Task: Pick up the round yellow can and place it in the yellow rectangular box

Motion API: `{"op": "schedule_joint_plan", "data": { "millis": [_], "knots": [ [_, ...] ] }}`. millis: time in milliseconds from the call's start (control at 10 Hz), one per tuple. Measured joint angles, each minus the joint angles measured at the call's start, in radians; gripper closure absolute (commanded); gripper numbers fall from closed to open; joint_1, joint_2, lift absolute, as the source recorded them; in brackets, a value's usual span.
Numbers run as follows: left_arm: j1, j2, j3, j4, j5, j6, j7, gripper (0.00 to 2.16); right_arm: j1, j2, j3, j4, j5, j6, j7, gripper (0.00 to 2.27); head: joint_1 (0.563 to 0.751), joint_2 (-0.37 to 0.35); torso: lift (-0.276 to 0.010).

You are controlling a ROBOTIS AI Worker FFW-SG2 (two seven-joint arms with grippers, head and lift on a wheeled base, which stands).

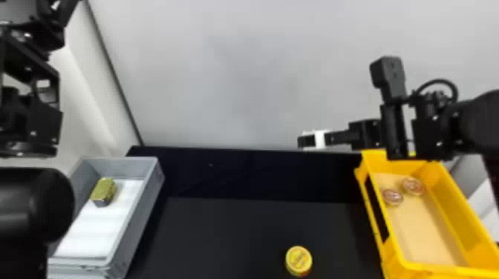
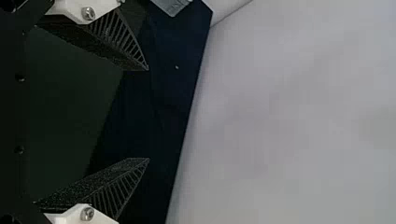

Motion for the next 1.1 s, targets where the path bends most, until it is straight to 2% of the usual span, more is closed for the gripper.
{"op": "schedule_joint_plan", "data": {
  "millis": [200, 300, 400, 500, 600, 700, 800, 1100],
  "knots": [
    [-0.005, 0.001, -0.004, 0.002, 0.001, 0.0, 0.0, 0.1, 0.022, -0.024, 0.062, 0.058, 0.169, -0.054, 0.251, 0.09, 0.663, 0.054, -0.002],
    [-0.007, 0.001, -0.005, 0.002, 0.002, -0.001, 0.0, 0.1, 0.039, -0.02, 0.104, 0.086, 0.374, -0.096, 0.485, 0.09, 0.663, 0.054, -0.002],
    [-0.008, 0.001, -0.006, 0.002, 0.002, -0.002, 0.0, 0.1, 0.056, 0.006, 0.14, 0.114, 0.656, -0.152, 0.75, 0.09, 0.663, 0.054, -0.002],
    [-0.009, 0.0, -0.007, 0.004, 0.002, -0.003, 0.0, 0.1, 0.07, 0.033, 0.175, 0.139, 0.914, -0.215, 0.928, 0.1, 0.663, 0.054, -0.002],
    [-0.011, -0.001, -0.008, 0.005, 0.003, -0.004, 0.0, 0.1, 0.086, 0.056, 0.21, 0.174, 1.12, -0.285, 1.035, 0.11, 0.663, 0.054, -0.002],
    [-0.014, -0.001, -0.01, 0.007, 0.003, -0.004, 0.0, 0.1, 0.1, 0.069, 0.222, 0.202, 1.196, -0.326, 1.062, 0.11, 0.663, 0.054, -0.002],
    [-0.016, -0.002, -0.011, 0.007, 0.003, -0.005, 0.0, 0.1, 0.119, 0.081, 0.222, 0.235, 1.224, -0.356, 1.062, 0.11, 0.663, 0.054, -0.002],
    [-0.018, -0.004, -0.012, 0.008, 0.003, -0.005, 0.0, 0.1, 0.155, 0.112, 0.203, 0.334, 1.205, -0.402, 1.05, 0.11, 0.663, 0.054, -0.002]
  ]
}}
